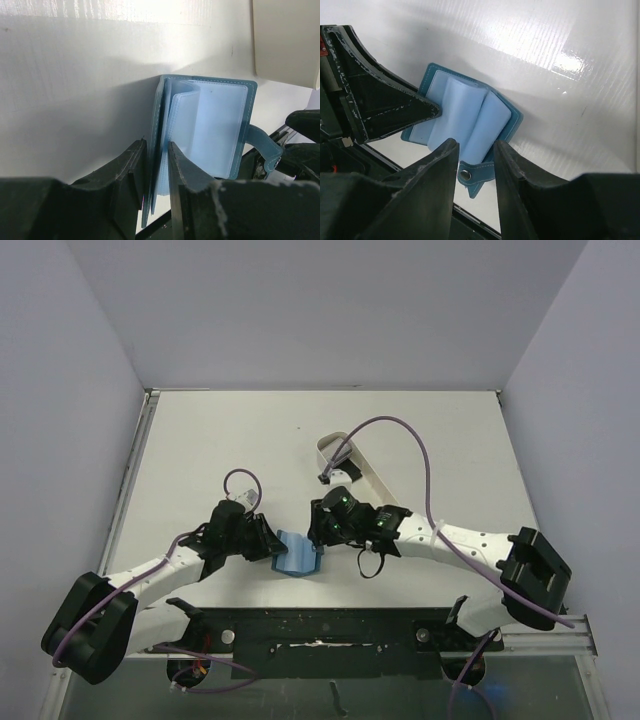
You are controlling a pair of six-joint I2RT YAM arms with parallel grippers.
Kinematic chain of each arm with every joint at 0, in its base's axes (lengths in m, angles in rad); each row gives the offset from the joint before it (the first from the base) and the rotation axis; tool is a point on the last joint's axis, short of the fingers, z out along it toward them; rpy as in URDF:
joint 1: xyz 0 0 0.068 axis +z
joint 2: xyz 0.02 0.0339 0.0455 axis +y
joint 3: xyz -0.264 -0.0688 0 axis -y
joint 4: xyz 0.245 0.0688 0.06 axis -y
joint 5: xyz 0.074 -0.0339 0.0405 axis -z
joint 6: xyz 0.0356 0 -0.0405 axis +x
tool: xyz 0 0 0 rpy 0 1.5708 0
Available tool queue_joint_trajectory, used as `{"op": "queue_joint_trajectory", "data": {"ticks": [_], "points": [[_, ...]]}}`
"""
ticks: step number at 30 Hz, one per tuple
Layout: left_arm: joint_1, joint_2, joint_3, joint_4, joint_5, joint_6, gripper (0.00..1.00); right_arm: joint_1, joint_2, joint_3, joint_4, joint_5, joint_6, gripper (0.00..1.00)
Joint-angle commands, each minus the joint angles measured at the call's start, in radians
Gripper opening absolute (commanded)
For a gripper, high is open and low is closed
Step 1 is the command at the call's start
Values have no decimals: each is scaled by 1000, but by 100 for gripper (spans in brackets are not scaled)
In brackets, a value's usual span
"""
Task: Put the credit cards into the card holder
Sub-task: Open the card holder at the center of the board.
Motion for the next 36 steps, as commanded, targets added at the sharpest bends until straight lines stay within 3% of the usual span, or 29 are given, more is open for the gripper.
{"op": "queue_joint_trajectory", "data": {"ticks": [1, 4, 12, 18, 24, 28, 36], "points": [[-1, -9, 35, 27, 4, 11, 22, 19, 0, 93, -21, 50, -46, 36], [-2, -12, 40, 28, 9, 13, 22, 40, 6, 134, -44, 79, -69, 34], [-2, -18, 37, 30, 3, 1, 22, 41, 100, 94, 42, -22, -59, 22], [2, -27, 50, -40, -47, -60, 23, 40, 153, 55, 56, -62, -45, 30], [35, -57, 35, -9, 29, -110, 38, 39, 210, 67, 74, -88, -51, 30], [44, -75, 15, 51, 101, -157, 43, 29, 240, 73, 115, -110, -25, 30], [44, -66, 7, 23, 70, -128, 45, 23, 294, 80, 157, -150, -12, 33]]}}
